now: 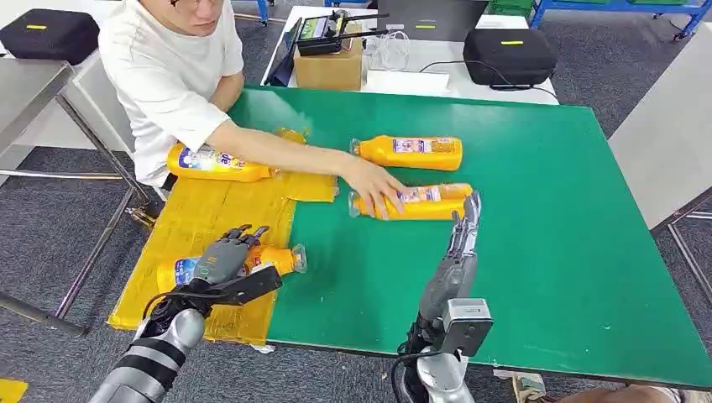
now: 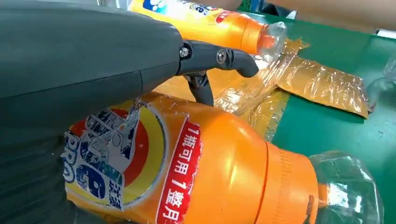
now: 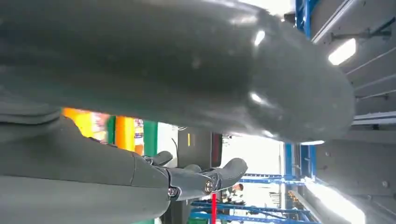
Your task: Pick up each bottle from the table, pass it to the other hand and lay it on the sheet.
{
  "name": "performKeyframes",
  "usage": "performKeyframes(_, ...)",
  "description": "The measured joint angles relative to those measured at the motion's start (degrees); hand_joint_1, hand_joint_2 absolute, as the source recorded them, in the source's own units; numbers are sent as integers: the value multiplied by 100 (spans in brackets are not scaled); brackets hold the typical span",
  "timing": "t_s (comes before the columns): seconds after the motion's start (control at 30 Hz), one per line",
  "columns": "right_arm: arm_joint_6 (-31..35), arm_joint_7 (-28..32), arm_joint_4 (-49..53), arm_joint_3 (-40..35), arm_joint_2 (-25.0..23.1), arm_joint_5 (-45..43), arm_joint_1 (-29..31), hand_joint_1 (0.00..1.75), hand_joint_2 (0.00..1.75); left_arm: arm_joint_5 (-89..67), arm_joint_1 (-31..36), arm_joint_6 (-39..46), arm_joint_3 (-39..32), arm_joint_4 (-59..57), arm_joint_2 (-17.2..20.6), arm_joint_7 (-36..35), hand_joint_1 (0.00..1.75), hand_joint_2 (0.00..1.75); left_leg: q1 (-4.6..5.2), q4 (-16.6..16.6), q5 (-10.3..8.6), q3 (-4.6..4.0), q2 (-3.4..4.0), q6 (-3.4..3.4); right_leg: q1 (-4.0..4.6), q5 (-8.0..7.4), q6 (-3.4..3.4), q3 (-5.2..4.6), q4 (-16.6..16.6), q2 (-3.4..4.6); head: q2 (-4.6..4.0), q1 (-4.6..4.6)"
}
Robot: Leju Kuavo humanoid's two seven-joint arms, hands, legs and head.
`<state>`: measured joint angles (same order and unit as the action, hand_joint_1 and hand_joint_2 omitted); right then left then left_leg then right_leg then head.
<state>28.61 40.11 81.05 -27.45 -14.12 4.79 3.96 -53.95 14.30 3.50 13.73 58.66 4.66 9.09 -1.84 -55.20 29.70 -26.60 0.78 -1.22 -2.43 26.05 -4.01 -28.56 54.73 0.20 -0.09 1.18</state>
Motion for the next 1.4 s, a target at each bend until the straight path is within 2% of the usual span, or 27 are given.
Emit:
performKeyframes(0.13,-186,0,-35,74,-59,28,-5,0,0,926,-65,-435,-151,103,-59,451,0,175,0,0,0,2,-1,0,0,0,0,3,1,0,0,4)
performKeyframes(0.27,-339,0,-118,131,-90,-35,-6,0,0,1351,-370,-152,-271,506,-172,631,0,175,0,0,-1,-1,-5,-1,0,0,0,2,0,0,0,0)
performKeyframes(0.37,-337,0,-188,138,-94,-46,-8,0,0,2048,-689,541,-453,954,-407,1471,0,175,1,-3,0,-7,-3,0,-1,0,0,-8,-3,1,0,2)
performKeyframes(0.5,-37,0,-348,74,-94,280,3,0,0,3107,-899,2178,-671,1854,-1076,2648,0,175,2,-4,0,-17,-10,0,-1,0,0,-9,-6,-3,0,0)
performKeyframes(0.63,-22,-44,-597,39,-61,792,41,0,0,3682,-1006,2737,-686,2600,-1447,2962,0,175,1,-3,0,-17,-10,0,0,1,0,-11,-7,-3,0,0)
performKeyframes(0.7,-26,-329,-715,24,-2,1530,44,0,0,3929,-1098,2896,-671,2923,-1552,3056,0,175,-1,-3,0,-17,-5,0,3,0,0,-14,-6,-1,0,0)
performKeyframes(0.73,-7,-510,-765,11,50,2018,37,0,175,3996,-1145,3067,-632,3098,-1567,3076,0,175,-2,-3,0,-17,-6,0,4,0,0,-14,-6,-1,0,0)
performKeyframes(0.8,2,-905,-850,-20,203,2913,6,0,175,4158,-1243,3450,-511,3494,-1561,3102,0,175,-3,-3,0,-17,-10,0,4,1,0,-13,-7,-4,0,2)
performKeyframes(1.0,-443,-1805,-935,-59,688,4289,-164,0,175,4094,-1534,3630,-348,4379,-1552,3108,0,175,1,-3,1,-21,-10,0,0,1,0,-14,-9,-7,0,2)
performKeyframes(1.27,-844,-2485,-794,-59,1196,5263,-336,0,175,4029,-1765,3589,-136,4704,-1469,3108,0,175,1,-3,1,-22,-9,0,1,0,0,-18,-10,-7,0,2)
performKeyframes(1.4,-1130,-2729,-737,-57,1392,5385,-326,0,175,3959,-1819,3543,-77,4723,-1449,3108,0,175,1,-3,1,-21,-9,0,0,0,0,-17,-9,-6,0,0)
